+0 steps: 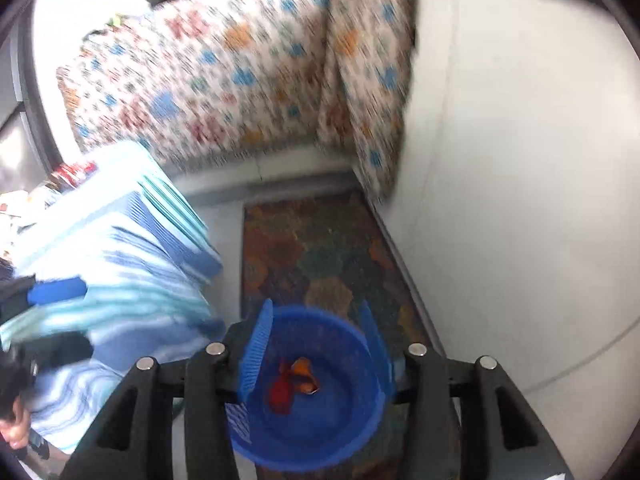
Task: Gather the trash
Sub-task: 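Carry both items over the blue wastebasket and open both tools to drop them, then bring both tools back over the table toward the black mesh net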
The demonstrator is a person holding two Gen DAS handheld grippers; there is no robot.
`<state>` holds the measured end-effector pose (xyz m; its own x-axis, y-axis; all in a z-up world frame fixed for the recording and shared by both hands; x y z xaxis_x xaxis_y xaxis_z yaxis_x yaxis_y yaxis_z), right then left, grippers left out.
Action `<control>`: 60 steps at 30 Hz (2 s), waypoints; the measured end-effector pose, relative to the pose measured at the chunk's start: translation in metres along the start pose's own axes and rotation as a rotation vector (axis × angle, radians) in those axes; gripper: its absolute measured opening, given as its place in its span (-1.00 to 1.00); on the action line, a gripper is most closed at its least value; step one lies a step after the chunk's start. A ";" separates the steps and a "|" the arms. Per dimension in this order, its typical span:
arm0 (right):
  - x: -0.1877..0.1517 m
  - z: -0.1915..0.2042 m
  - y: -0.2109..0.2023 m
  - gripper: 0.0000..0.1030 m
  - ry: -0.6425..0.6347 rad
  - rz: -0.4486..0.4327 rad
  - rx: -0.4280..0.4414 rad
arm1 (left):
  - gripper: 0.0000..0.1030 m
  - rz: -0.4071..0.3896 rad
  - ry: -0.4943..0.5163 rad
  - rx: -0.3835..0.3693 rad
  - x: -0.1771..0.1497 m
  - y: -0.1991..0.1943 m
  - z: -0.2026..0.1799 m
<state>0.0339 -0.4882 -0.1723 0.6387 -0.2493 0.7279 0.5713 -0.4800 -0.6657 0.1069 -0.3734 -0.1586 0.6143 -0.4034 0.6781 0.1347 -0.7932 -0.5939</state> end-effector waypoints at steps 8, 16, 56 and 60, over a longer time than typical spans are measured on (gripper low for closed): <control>0.039 0.096 -0.063 0.14 -0.078 -0.217 0.157 | 0.80 -0.091 -0.046 0.170 -0.036 -0.128 0.058; 0.026 0.221 -0.094 0.19 -0.268 -0.296 0.324 | 0.80 -0.115 -0.171 0.394 -0.087 -0.220 0.162; -0.024 0.320 -0.091 0.19 -0.512 -0.225 0.474 | 0.90 -0.068 -0.184 0.360 -0.081 -0.289 0.268; -0.028 0.322 -0.088 0.19 -0.521 -0.218 0.470 | 0.89 -0.075 -0.217 0.263 -0.085 -0.274 0.275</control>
<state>0.1318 -0.1681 -0.1864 0.5804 0.2990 0.7575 0.7996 -0.0330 -0.5997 0.2317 0.0041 -0.1724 0.7423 -0.2192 0.6332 0.3646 -0.6608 -0.6561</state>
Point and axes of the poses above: each gripper's, at about its wrist camera, not at the fingertips, and y roughly the way its jaws point, z to its left, x to its top, the point moved 4 cm from there along y, roughly the way its jaws point, and after that the axes turned 13 degrees about -x, right-handed, at the moved point
